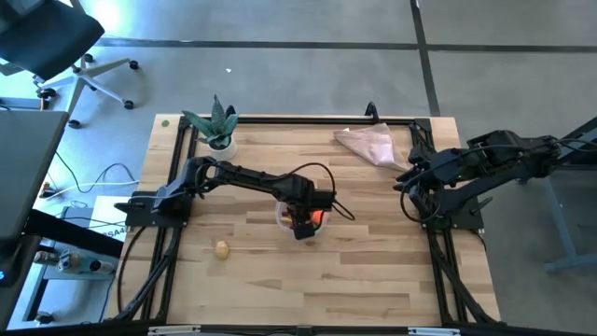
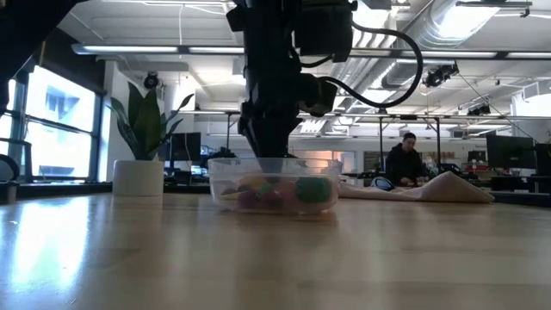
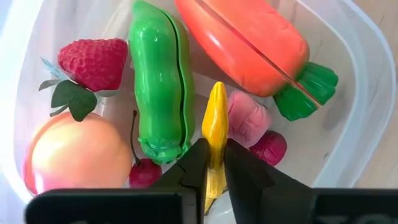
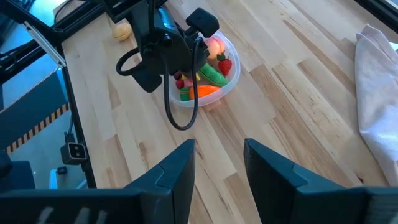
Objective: Pick and placing Produce into tupperware
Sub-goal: Put the yellow zucchini into the transparent bin, then put the brown potato into the transparent bin
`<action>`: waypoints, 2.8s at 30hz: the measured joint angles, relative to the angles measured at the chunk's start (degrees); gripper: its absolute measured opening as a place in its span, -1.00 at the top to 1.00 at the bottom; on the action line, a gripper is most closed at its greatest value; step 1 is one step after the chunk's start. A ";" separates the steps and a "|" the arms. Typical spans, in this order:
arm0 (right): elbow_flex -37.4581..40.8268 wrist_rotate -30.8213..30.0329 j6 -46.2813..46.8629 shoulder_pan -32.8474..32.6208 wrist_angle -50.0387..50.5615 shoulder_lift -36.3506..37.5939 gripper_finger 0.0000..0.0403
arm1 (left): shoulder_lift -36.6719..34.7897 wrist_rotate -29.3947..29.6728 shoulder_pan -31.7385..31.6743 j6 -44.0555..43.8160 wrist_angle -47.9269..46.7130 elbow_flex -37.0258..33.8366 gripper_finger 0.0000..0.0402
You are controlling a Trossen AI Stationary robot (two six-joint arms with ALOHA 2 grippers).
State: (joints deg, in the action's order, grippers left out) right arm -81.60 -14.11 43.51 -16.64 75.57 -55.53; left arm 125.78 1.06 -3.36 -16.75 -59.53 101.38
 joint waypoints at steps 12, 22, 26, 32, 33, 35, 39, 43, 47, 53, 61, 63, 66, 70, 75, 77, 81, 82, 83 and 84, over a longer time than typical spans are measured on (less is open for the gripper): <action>-0.02 0.00 -0.01 0.00 0.00 0.00 0.35 | -0.09 -0.31 0.00 -0.02 -1.15 0.00 0.43; 0.00 -0.02 0.00 0.00 0.00 0.00 0.35 | -0.12 -3.76 0.58 -1.50 -12.44 3.26 0.42; -0.01 0.00 -0.02 0.00 0.00 0.00 0.35 | -1.07 -2.80 1.33 -1.42 -14.21 7.04 0.42; -0.02 -0.01 -0.01 0.00 0.01 -0.01 0.35 | -3.67 -1.68 2.27 -0.40 -17.28 11.94 0.42; -0.02 0.00 0.00 0.00 0.01 0.02 0.35 | -4.22 -1.33 2.37 -0.32 -17.99 12.55 0.42; -0.01 0.00 0.00 0.00 -0.02 -0.02 0.35 | -5.67 -0.41 2.40 -0.16 -18.59 13.09 0.42; -0.02 0.00 -0.02 0.00 -0.09 -0.02 0.35 | -9.12 3.43 2.33 -1.08 -24.09 12.43 0.42; -0.02 0.00 -0.01 0.00 -0.19 -0.02 0.35 | -13.88 6.28 2.30 -5.50 -26.56 10.14 0.42; 0.00 0.00 0.00 0.00 -0.24 -0.02 0.35 | -19.91 6.46 3.90 -9.28 -25.55 5.25 0.42; -0.02 0.00 0.00 0.00 -0.26 -0.01 0.35 | -29.68 4.58 8.46 -20.07 -24.38 -5.86 0.42; -0.02 -0.01 0.00 0.00 -0.40 -0.02 0.35 | -41.59 -1.59 14.10 -55.21 -24.55 -22.37 0.42; -0.01 0.00 -0.01 0.00 -0.40 0.00 0.35 | -43.47 -2.58 15.80 -66.05 -24.97 -25.37 0.42; -0.02 -0.02 0.00 0.00 -0.39 0.00 0.35 | -45.57 -3.41 18.57 -79.62 -25.33 -28.52 0.42; -0.02 -0.01 -0.01 0.00 -0.41 0.01 0.35 | -46.67 -3.03 24.24 -93.66 -25.00 -30.94 0.42; -0.02 0.00 -0.01 0.00 -0.42 -0.02 0.35 | -46.76 -2.02 30.21 -106.85 -24.18 -33.35 0.42; -0.01 -0.02 -0.01 0.00 -0.42 0.00 0.35 | -46.75 -1.35 31.74 -110.57 -22.43 -34.90 0.42; -0.01 0.00 -0.02 0.00 -0.41 0.00 0.35 | -46.71 0.31 34.04 -116.51 -17.11 -38.95 0.42; -0.02 0.00 -0.01 0.00 -0.41 0.00 0.35 | -46.71 0.27 34.29 -117.45 -15.12 -40.03 0.42; -0.02 0.00 -0.02 0.00 -0.42 0.00 0.35 | -46.69 0.09 34.25 -118.16 -13.19 -41.14 0.42; 0.00 -0.02 -0.02 0.00 -0.39 0.00 0.35 | -46.71 -0.23 34.19 -118.72 -11.52 -42.22 0.42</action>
State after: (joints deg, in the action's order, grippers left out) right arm -81.60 -14.13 43.49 -16.64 75.18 -55.53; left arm 79.07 0.83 30.84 -135.47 -71.05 59.16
